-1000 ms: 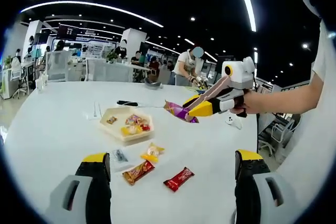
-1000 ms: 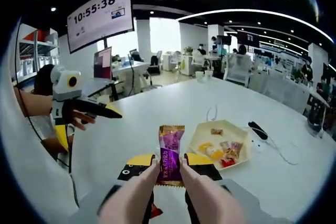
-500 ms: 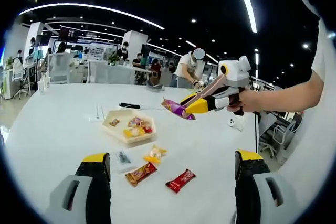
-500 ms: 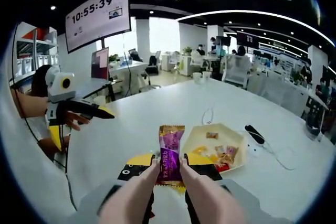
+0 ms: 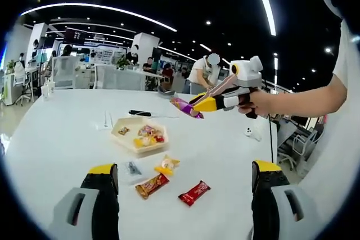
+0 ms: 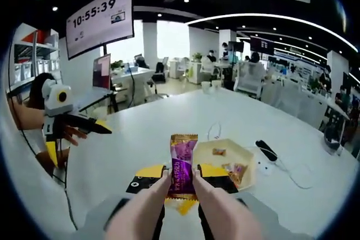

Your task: Place the target food into the container with the food tongs after gripping and lifting it, then release it inside without dropping or visibly crushing the food.

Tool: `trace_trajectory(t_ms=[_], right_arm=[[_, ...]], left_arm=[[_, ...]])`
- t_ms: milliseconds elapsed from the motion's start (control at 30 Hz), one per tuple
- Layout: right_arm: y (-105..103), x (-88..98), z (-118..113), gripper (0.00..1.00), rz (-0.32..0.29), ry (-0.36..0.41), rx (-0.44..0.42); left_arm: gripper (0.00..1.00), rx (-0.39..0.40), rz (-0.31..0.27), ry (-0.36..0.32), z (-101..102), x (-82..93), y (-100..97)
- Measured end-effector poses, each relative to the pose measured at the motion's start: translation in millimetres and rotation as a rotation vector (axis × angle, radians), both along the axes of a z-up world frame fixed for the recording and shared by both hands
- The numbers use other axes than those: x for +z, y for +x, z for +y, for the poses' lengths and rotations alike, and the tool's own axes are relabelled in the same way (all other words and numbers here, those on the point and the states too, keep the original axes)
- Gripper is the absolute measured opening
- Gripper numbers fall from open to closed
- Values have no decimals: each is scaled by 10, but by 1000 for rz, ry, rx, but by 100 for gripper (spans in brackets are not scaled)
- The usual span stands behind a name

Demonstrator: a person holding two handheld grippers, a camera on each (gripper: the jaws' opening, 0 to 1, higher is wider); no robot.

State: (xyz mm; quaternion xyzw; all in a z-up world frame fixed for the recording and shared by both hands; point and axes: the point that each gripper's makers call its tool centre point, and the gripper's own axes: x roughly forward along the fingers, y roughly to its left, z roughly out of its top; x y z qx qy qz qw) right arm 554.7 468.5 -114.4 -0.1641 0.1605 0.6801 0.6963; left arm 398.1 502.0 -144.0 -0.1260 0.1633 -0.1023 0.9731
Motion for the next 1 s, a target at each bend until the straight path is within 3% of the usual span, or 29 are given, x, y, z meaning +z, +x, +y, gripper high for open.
trace_trajectory(t_ms=[267,1000], right_arm=[[128,74,87,21,-30,-2,12],[481,156,291,21,-26,19,-18]], left_arm=[[99,9,-2,-3,7,4,18],[99,35,-3,-1,75,10,3]])
